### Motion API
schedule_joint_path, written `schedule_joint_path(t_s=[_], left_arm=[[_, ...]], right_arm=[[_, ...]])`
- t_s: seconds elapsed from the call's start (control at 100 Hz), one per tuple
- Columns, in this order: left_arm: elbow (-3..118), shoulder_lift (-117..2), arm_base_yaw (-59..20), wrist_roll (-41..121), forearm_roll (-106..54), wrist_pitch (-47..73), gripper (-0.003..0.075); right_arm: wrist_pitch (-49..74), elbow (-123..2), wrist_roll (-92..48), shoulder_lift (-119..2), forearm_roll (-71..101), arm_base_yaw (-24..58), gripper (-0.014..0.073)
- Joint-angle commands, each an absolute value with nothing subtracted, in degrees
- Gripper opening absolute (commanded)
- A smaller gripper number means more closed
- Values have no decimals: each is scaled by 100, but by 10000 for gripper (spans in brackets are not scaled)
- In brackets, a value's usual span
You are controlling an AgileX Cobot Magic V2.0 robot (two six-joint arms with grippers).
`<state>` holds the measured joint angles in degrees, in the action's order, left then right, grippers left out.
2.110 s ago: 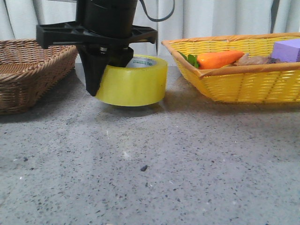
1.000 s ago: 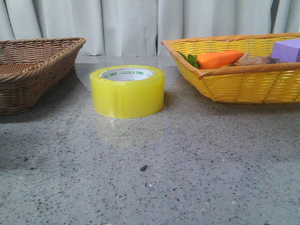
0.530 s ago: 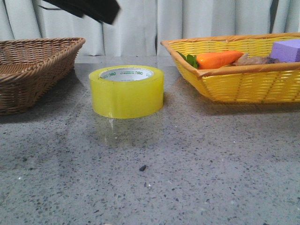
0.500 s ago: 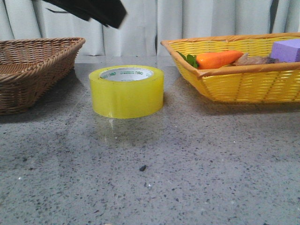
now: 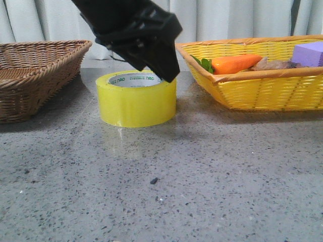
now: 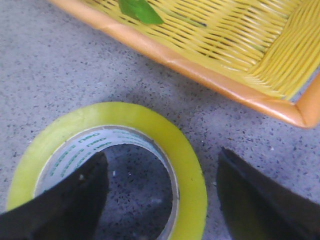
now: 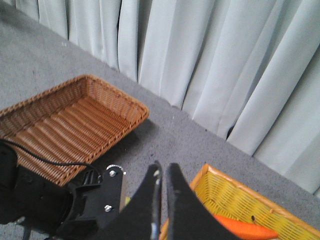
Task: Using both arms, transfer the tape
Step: 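Lower the left gripper onto the tape roll and grasp its rim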
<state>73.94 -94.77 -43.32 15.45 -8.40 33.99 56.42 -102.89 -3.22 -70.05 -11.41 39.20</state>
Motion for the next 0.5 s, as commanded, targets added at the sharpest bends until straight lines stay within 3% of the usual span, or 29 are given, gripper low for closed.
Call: schedule_joint_path(t_s=[0.0, 0.31, 0.41, 0.49], left_arm=[[7604, -9392, -4368, 1592, -948, 3226, 430], [7604, -9779, -4356, 1592, -964, 3238, 414], [7604, -9809, -4356, 1592, -990, 3184, 354], [7604, -9809, -4356, 1592, -990, 3055, 261]], right_arm=[[5190, -10286, -394, -6876, -1303, 3923, -73], [5146, -10245, -394, -6716, -1303, 3923, -73], [5146, -10245, -394, -6645, -1303, 3923, -73], [5156, -10245, -394, -6596, -1318, 3923, -73]])
